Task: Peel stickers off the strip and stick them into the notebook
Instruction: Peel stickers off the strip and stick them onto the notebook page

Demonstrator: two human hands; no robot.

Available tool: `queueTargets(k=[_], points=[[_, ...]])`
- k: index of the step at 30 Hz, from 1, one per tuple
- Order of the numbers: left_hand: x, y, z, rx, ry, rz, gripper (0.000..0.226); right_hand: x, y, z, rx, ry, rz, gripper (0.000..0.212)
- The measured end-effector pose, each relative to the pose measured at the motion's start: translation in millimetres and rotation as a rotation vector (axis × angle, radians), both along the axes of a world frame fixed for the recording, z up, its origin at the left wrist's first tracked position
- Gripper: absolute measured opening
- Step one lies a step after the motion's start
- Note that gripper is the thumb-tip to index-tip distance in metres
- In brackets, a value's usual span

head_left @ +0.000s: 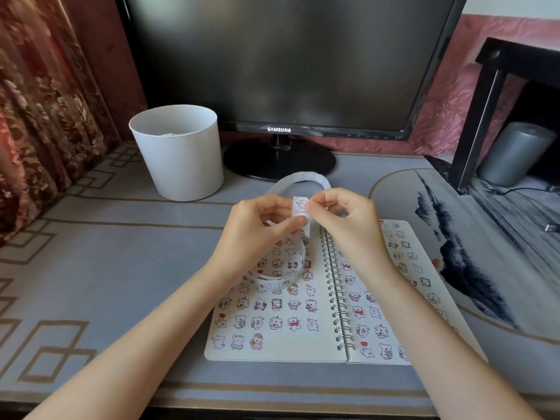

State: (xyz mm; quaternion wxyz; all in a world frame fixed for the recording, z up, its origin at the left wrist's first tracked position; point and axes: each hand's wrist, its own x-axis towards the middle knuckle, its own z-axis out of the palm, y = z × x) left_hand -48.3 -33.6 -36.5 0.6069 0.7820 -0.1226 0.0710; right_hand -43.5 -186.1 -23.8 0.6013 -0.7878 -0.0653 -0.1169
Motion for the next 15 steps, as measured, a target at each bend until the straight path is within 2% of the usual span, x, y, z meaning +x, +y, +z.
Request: queueTargets(k=[4,8,15], points=[[-1,1,0,0.010,-0.009,0.038,0.006,-4,3,3,0.083,0.090,0.015,0.004],[-3,-1,-2,0.130,-0.129,0.123,0.004,-8,4,7,0.145,0.150,0.019,0.004],[-1,-3,-6,0.207,-0.208,0.200,0.002,-12,9,8,0.163,0.191,-0.018,0.005]])
